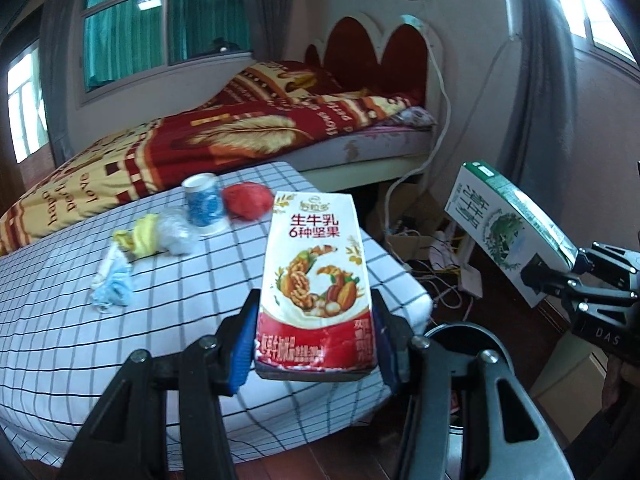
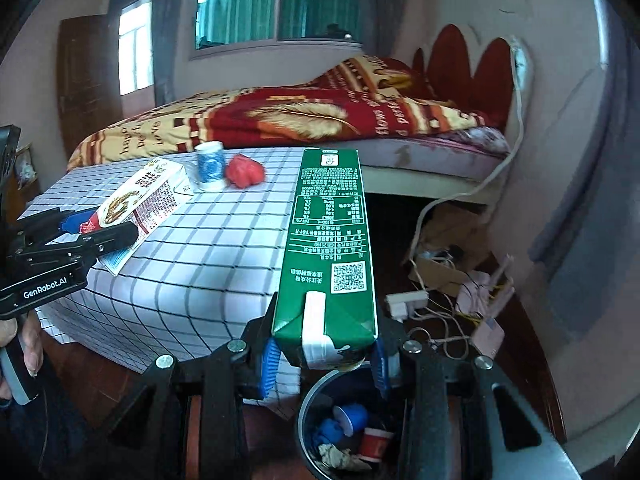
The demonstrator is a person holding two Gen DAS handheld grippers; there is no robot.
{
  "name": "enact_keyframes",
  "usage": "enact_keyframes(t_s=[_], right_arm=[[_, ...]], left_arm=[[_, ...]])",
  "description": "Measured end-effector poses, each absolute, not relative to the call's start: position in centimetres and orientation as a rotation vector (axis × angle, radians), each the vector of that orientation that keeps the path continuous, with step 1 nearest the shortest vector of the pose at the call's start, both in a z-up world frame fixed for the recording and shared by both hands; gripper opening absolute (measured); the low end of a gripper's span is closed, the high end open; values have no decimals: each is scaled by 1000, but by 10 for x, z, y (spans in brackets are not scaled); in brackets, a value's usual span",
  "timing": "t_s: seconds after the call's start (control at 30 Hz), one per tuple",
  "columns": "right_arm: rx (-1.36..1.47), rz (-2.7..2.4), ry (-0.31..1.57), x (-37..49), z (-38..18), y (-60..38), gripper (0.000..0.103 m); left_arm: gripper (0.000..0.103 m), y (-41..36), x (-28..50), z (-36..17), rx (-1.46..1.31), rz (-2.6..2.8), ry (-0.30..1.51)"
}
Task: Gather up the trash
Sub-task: 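Carry the snack box and green carton over the black bin and release both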
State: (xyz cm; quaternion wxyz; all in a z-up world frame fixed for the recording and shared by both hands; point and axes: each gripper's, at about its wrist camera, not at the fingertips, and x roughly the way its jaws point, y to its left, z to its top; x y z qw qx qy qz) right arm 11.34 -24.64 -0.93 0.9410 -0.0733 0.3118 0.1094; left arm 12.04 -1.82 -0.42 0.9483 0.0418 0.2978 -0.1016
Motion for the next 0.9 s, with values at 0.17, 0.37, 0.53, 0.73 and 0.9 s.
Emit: enact_keyframes(t_s=[0.17,0.37,0.53,0.73,0.9], right_arm=[[-132,166,653,104,-16,-275,39],[-115,114,672,91,-25,-307,39],[-99,81,692,81,-36,-329,39],[-96,50,731,75,-55,-350,39],[-92,53,786,77,-81,-363,39]], left_arm=[[52,-46,121,-10,102,-259,616],[52,-80,119,-19,126,-323,633],[52,-106,118,-29,144,-371,651],[52,-132,117,-46,169,-427,687],[52,-150,117,-75,197,-483,760]])
